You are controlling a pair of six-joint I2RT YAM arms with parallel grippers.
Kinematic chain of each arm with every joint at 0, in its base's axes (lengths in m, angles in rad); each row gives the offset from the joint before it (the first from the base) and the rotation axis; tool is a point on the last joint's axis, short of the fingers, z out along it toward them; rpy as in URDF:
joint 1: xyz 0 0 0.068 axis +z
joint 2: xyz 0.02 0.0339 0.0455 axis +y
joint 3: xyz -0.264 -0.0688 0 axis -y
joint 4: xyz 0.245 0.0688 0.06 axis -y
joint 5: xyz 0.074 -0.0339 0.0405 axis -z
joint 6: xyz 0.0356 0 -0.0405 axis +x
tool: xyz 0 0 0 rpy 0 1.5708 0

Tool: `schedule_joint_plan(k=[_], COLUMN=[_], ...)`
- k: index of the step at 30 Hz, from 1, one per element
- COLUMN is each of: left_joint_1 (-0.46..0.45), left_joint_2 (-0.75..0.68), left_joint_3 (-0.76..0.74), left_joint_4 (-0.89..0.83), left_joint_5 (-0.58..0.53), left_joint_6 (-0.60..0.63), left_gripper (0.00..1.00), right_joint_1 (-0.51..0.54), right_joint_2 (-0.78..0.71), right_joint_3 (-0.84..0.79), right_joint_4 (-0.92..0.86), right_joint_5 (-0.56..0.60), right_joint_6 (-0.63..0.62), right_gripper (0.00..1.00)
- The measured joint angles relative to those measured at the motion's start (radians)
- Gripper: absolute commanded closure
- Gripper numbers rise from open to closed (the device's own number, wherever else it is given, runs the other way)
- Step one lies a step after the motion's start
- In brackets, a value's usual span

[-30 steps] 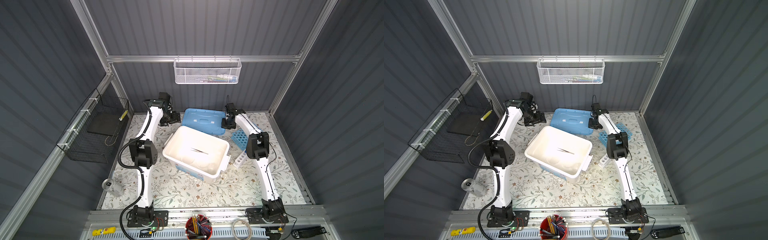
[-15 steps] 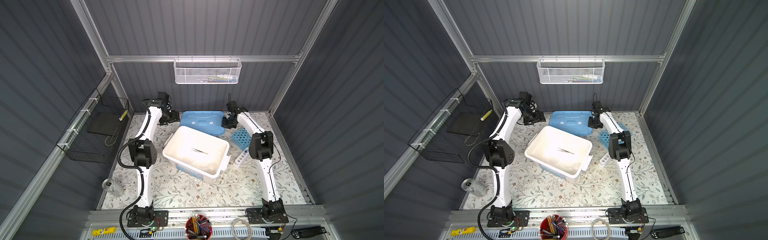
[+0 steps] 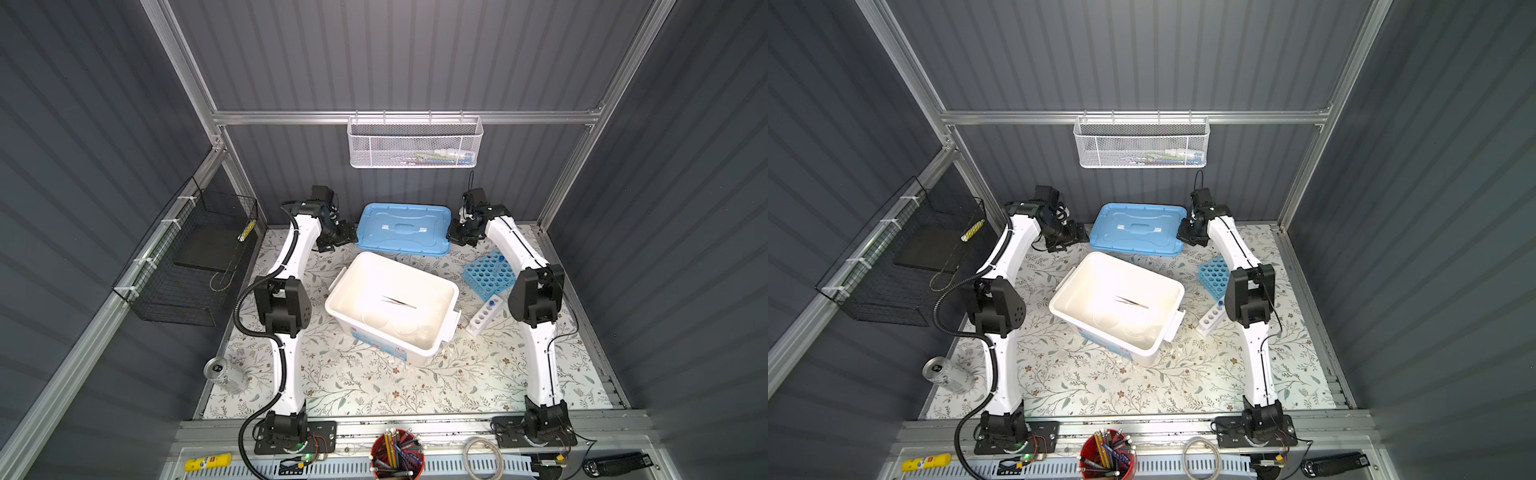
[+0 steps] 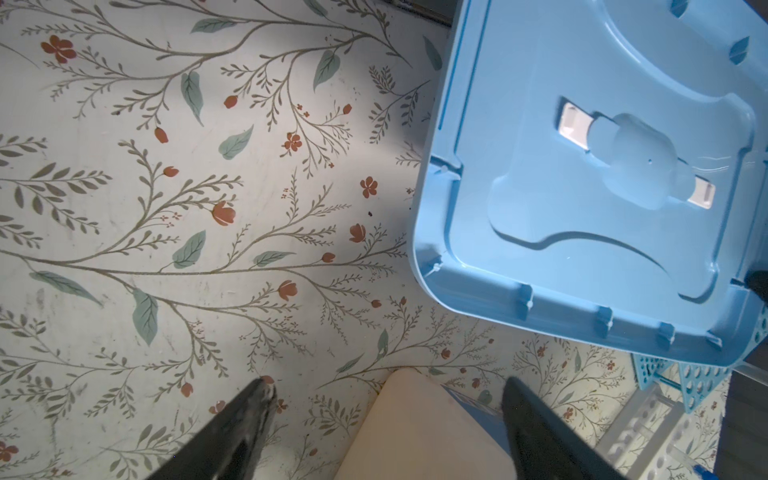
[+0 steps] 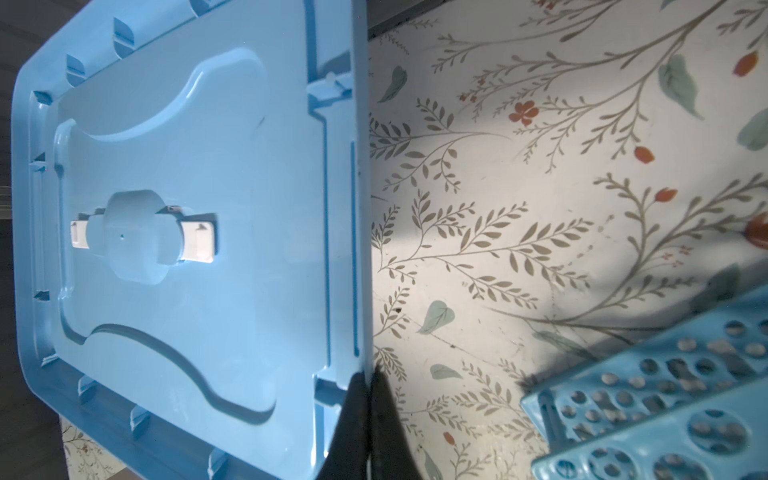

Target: Organize the chemistry lab equipment

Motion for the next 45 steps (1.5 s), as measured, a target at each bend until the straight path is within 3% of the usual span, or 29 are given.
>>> schedule_joint_plan(k=[22, 29, 38, 45], left_joint_1=[0.031, 0.033, 0.037, 0.051], left_joint_2=[-0.004, -0.006, -0.077, -0.109], left_joint_3=[-0.001, -0.008, -0.137, -0.162], left_joint_4=[0.138, 0.195, 0.278, 0.323], left_joint_5=[0.116, 0.195, 0.295, 0.344], left_joint_6=[-0.057, -0.082, -0.127, -0.159], left_gripper=[0.12, 0.17, 0.18, 0.39], right_joint_1=[0.003, 0.010, 0.029, 0.038], right_joint_2=[-0.190, -0.235, -0.306, -0.348], right_joint_3=[-0.119, -0.188, -0.260, -0.306], right_joint_4=[0.051, 0.060, 0.101, 0.133], right_joint_5=[-0.052, -0.068, -0.120, -0.154], right_joint_6=[0.050, 0.064, 0.087, 0.105], right_gripper=[1.00, 1.00, 1.00, 1.00])
